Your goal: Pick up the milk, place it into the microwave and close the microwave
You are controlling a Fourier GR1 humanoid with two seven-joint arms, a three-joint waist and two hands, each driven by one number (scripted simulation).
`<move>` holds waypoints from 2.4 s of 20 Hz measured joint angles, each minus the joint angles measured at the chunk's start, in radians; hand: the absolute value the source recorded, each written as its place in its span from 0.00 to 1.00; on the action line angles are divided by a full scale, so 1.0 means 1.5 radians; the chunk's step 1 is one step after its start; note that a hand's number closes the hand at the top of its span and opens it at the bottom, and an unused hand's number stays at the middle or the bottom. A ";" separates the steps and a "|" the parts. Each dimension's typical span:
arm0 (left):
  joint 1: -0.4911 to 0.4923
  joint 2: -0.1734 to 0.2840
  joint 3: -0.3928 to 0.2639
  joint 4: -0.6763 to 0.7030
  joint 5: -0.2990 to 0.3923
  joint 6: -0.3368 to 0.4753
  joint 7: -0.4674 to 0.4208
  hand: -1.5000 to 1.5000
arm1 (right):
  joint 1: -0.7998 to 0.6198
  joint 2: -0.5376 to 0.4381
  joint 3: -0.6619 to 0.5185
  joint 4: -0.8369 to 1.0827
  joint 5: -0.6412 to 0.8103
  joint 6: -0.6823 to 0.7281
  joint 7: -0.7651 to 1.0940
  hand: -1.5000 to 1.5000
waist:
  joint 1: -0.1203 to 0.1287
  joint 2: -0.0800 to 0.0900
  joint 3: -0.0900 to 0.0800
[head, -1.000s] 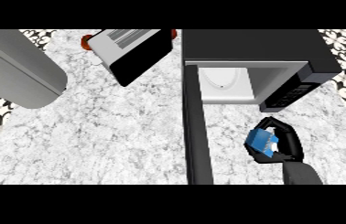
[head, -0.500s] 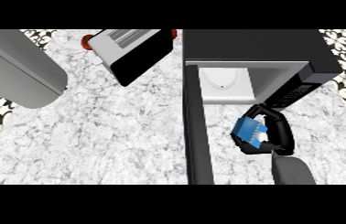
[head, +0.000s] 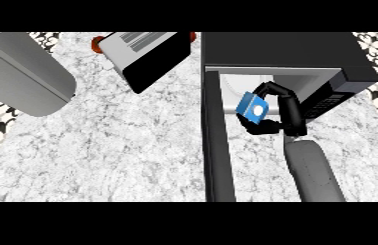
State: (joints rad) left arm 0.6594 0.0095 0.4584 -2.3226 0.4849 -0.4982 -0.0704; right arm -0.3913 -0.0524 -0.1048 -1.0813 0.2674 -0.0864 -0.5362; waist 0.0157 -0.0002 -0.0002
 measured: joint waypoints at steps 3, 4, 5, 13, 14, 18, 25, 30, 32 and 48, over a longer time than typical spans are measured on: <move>-0.011 0.010 0.015 0.007 0.016 -0.003 0.006 0.00 | -0.072 -0.012 -0.007 0.068 0.027 -0.030 0.020 1.00 | 0.003 0.001 0.000; -0.013 0.012 0.017 0.003 0.021 -0.002 0.012 0.00 | -0.092 -0.013 -0.011 0.100 0.036 -0.045 0.014 1.00 | 0.005 0.002 0.000; -0.016 0.013 0.019 0.003 0.022 -0.001 0.016 0.00 | -0.111 -0.014 -0.015 0.130 0.045 -0.061 0.008 1.00 | 0.006 0.003 0.000; -0.039 0.017 0.028 0.014 0.031 -0.014 0.024 0.00 | -0.266 -0.037 -0.060 0.347 0.082 -0.163 -0.018 1.00 | 0.019 0.008 0.002; -0.046 0.018 0.027 0.018 0.028 -0.013 0.025 0.00 | -0.282 -0.041 -0.067 0.370 0.083 -0.172 -0.025 1.00 | 0.020 0.010 0.003; -0.060 0.019 0.025 0.024 0.026 -0.014 0.028 0.00 | -0.321 -0.057 -0.090 0.442 0.090 -0.230 -0.054 1.00 | 0.030 0.014 0.002; -0.087 0.028 0.018 0.041 0.021 -0.019 0.033 0.00 | -0.363 -0.093 -0.100 0.517 0.122 -0.339 -0.086 1.00 | 0.046 0.027 0.005; -0.103 0.031 0.012 0.044 0.014 -0.015 0.039 0.00 | -0.382 -0.123 -0.095 0.564 0.149 -0.387 -0.092 1.00 | 0.056 0.032 0.005; -0.113 0.033 0.010 0.049 0.011 -0.014 0.040 0.00 | -0.383 -0.136 -0.097 0.581 0.155 -0.406 -0.084 0.00 | 0.059 0.034 0.004; -0.151 0.046 -0.016 0.075 -0.046 -0.024 0.045 0.00 | -0.401 -0.156 -0.090 0.635 0.187 -0.445 -0.071 0.00 | 0.067 0.036 0.004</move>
State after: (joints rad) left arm 0.4327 0.0782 0.4350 -2.2103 0.4160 -0.5345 -0.0024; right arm -0.9923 -0.2862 -0.2402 -0.1281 0.5480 -0.7537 -0.6432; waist 0.1156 0.0531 0.0062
